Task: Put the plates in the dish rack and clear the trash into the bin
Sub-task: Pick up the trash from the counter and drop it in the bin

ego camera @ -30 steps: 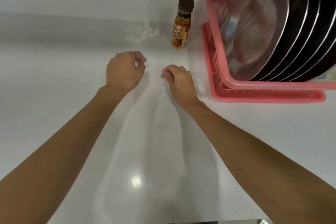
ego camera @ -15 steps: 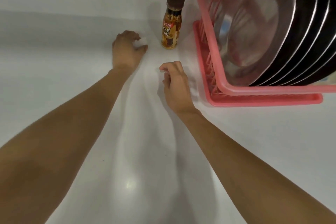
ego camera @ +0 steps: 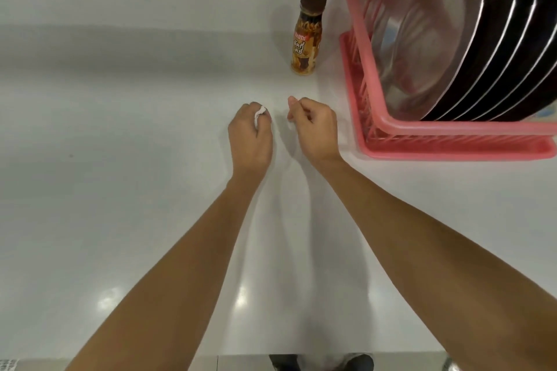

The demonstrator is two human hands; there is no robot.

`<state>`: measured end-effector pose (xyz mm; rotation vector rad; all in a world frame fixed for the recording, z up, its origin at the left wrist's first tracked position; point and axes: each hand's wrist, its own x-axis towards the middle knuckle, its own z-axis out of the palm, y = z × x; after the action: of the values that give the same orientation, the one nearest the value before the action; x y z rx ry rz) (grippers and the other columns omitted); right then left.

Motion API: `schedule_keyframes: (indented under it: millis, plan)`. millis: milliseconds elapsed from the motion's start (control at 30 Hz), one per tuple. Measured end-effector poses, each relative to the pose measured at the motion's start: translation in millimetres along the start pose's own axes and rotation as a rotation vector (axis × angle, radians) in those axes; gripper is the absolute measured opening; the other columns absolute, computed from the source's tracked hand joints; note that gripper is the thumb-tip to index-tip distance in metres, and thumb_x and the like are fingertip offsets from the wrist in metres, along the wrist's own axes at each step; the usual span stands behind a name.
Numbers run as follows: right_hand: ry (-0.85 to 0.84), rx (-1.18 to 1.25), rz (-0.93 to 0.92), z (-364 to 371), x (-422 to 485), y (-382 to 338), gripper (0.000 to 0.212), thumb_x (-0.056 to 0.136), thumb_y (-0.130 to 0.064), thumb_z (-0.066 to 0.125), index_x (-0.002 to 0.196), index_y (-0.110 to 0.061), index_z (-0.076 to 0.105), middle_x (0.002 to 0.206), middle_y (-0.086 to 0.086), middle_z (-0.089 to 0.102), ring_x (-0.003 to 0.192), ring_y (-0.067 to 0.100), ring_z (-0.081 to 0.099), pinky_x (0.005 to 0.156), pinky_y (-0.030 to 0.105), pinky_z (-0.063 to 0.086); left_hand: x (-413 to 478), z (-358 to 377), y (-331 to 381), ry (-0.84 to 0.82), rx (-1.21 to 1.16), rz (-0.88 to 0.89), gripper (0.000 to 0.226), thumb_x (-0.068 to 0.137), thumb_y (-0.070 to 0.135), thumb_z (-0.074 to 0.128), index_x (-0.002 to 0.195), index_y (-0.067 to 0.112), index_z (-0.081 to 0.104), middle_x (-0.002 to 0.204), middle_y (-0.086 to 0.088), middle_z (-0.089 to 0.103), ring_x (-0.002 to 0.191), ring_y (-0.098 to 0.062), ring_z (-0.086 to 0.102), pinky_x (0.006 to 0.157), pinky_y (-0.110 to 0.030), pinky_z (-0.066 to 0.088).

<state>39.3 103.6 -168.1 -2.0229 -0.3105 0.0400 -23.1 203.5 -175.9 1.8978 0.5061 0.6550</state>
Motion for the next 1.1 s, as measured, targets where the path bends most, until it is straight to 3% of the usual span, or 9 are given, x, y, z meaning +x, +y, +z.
schedule_keyframes:
  millis: [133, 233, 400, 500, 700, 833, 933, 1033, 1100]
  plan:
    - [-0.059, 0.060, 0.060, -8, -27, -1, 0.052, 0.101, -0.035, 0.048, 0.061, -0.007, 0.066, 0.055, -0.001, 0.061, 0.055, 0.008, 0.056, 0.064, 0.018, 0.044, -39, -7, 10, 0.045, -0.082, -0.130, 0.034, 0.095, 0.016, 0.041, 0.066, -0.003, 0.041, 0.059, -0.008, 0.036, 0.055, -0.012, 0.032, 0.054, -0.027, 0.030]
    - [-0.031, 0.158, 0.077, -19, -60, 4, 0.050, 0.101, -0.031, 0.049, 0.062, -0.007, 0.070, 0.059, -0.004, 0.065, 0.060, 0.005, 0.060, 0.071, 0.007, 0.043, -63, -9, 13, 0.064, -0.087, -0.187, 0.051, 0.102, 0.026, 0.040, 0.062, -0.005, 0.047, 0.054, -0.014, 0.046, 0.050, -0.014, 0.042, 0.053, -0.025, 0.036]
    - [0.028, 0.264, 0.064, -42, -108, 7, 0.052, 0.100, -0.028, 0.054, 0.055, -0.003, 0.063, 0.048, -0.009, 0.053, 0.049, 0.007, 0.049, 0.074, 0.018, 0.047, -100, -12, 20, 0.011, -0.014, -0.127, 0.050, 0.101, 0.029, 0.039, 0.061, 0.004, 0.054, 0.052, -0.003, 0.058, 0.050, -0.016, 0.055, 0.058, -0.028, 0.046]
    - [0.005, 0.298, 0.079, -59, -137, 4, 0.058, 0.097, -0.031, 0.058, 0.049, -0.006, 0.036, 0.047, 0.008, 0.031, 0.048, 0.019, 0.029, 0.066, 0.036, 0.044, -127, -11, 28, 0.000, -0.020, -0.116, 0.035, 0.100, 0.024, 0.043, 0.071, 0.009, 0.057, 0.055, 0.000, 0.061, 0.051, -0.014, 0.056, 0.058, -0.030, 0.048]
    - [-0.169, 0.314, 0.159, -110, -197, 5, 0.063, 0.096, -0.027, 0.061, 0.049, -0.006, 0.025, 0.047, 0.006, 0.022, 0.046, 0.018, 0.019, 0.050, 0.025, 0.026, -187, -16, 45, -0.076, -0.035, -0.149, 0.024, 0.096, 0.025, 0.057, 0.080, 0.013, 0.070, 0.057, 0.005, 0.062, 0.054, -0.008, 0.058, 0.062, -0.029, 0.049]
    - [-0.248, 0.263, 0.230, -154, -237, 21, 0.061, 0.095, -0.028, 0.061, 0.050, -0.007, 0.026, 0.049, 0.004, 0.018, 0.046, 0.017, 0.017, 0.050, 0.025, 0.025, -239, -19, 65, -0.143, -0.009, -0.192, 0.048, 0.095, 0.037, 0.058, 0.063, 0.002, 0.052, 0.053, -0.008, 0.046, 0.052, -0.014, 0.042, 0.060, -0.031, 0.036]
    - [-0.327, 0.177, 0.266, -188, -265, 39, 0.055, 0.093, -0.025, 0.060, 0.050, -0.004, 0.032, 0.051, 0.007, 0.023, 0.046, 0.019, 0.022, 0.056, 0.030, 0.037, -284, -14, 85, -0.180, -0.017, -0.300, 0.054, 0.097, 0.041, 0.055, 0.054, 0.013, 0.039, 0.046, 0.009, 0.034, 0.046, -0.011, 0.031, 0.060, -0.029, 0.035]
    - [-0.402, 0.087, 0.256, -219, -293, 57, 0.058, 0.095, -0.029, 0.059, 0.049, -0.004, 0.033, 0.047, 0.007, 0.028, 0.044, 0.018, 0.027, 0.067, 0.041, 0.050, -331, -5, 95, -0.251, -0.156, -0.431, 0.053, 0.101, 0.041, 0.047, 0.055, 0.019, 0.030, 0.053, 0.003, 0.028, 0.049, -0.012, 0.025, 0.057, -0.030, 0.029]
    - [-0.451, 0.051, 0.219, -239, -312, 65, 0.056, 0.095, -0.026, 0.060, 0.048, -0.012, 0.032, 0.043, -0.002, 0.026, 0.040, 0.011, 0.024, 0.061, 0.039, 0.047, -366, 2, 95, -0.313, -0.108, -0.426, 0.053, 0.100, 0.044, 0.046, 0.054, 0.021, 0.034, 0.055, 0.004, 0.032, 0.051, -0.012, 0.029, 0.055, -0.030, 0.026]
